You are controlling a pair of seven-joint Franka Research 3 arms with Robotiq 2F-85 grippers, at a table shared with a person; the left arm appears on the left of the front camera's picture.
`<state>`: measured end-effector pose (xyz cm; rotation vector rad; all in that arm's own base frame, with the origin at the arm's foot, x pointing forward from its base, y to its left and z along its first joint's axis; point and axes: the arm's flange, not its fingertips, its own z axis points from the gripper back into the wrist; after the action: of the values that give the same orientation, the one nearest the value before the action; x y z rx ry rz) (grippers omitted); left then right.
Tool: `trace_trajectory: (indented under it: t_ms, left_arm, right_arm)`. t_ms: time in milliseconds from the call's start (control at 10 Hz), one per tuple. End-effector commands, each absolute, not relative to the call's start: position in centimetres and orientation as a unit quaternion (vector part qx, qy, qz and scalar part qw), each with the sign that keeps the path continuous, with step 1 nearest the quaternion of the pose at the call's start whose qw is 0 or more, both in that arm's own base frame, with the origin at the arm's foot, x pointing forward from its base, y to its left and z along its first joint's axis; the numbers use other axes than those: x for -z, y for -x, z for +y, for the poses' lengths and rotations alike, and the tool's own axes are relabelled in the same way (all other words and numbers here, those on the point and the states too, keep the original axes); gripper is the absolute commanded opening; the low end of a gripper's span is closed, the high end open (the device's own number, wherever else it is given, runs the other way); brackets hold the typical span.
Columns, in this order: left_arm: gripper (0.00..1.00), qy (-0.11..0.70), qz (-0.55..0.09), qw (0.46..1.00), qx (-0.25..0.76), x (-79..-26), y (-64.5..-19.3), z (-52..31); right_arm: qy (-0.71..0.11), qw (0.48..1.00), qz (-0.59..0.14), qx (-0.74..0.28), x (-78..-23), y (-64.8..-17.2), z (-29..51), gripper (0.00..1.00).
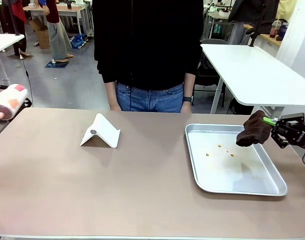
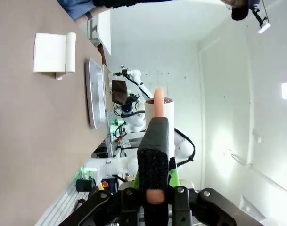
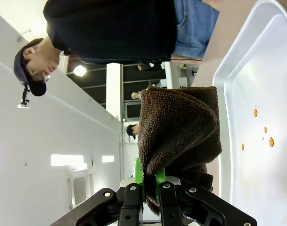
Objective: Clean the surface of the table.
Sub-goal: If a person points to the right, clean the right side of the table with your right hand, and if they point to the left, clean the left side with your left hand, then clean the area not pointed to by the person.
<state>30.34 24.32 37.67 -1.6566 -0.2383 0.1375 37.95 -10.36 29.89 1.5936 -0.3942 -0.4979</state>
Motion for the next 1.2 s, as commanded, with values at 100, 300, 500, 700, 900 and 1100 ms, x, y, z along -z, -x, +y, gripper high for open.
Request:
trace_trajectory:
  t_ms: [100, 300, 500, 700, 900, 1100]
  left_arm:
    - [0.22, 0.746, -0.136, 0.652, -0.035, -36.1, -25.7, 28.5]
    - [0.22, 0.728, -0.16, 0.664, -0.05, -34.5, -24.5, 30.5]
    - [0.22, 0.737, -0.133, 0.66, -0.054, -35.5, -26.1, 25.9]
    - [0.22, 0.737, -0.133, 0.66, -0.054, -35.5, -26.1, 25.9]
    - [0.22, 0.737, -0.133, 0.66, -0.054, -35.5, -26.1, 25.9]
    - [0.22, 0.737, -0.133, 0.66, -0.054, -35.5, -26.1, 25.9]
  right_arm:
    - [-0.705, 0.652, -0.17, 0.221, -30.7, -38.0, -10.2, 0.0]
    - [-0.705, 0.652, -0.17, 0.221, -30.7, -38.0, -10.2, 0.0]
    - [-0.705, 0.652, -0.17, 0.221, -30.7, -38.0, -10.2, 0.0]
    - [-0.705, 0.652, -0.17, 0.221, -30.7, -38.0, -10.2, 0.0]
    - [-0.705, 0.652, -0.17, 0.221, -30.7, -38.0, -10.2, 0.0]
    - [-0.705, 0.652, -0.17, 0.221, -30.7, -38.0, -10.2, 0.0]
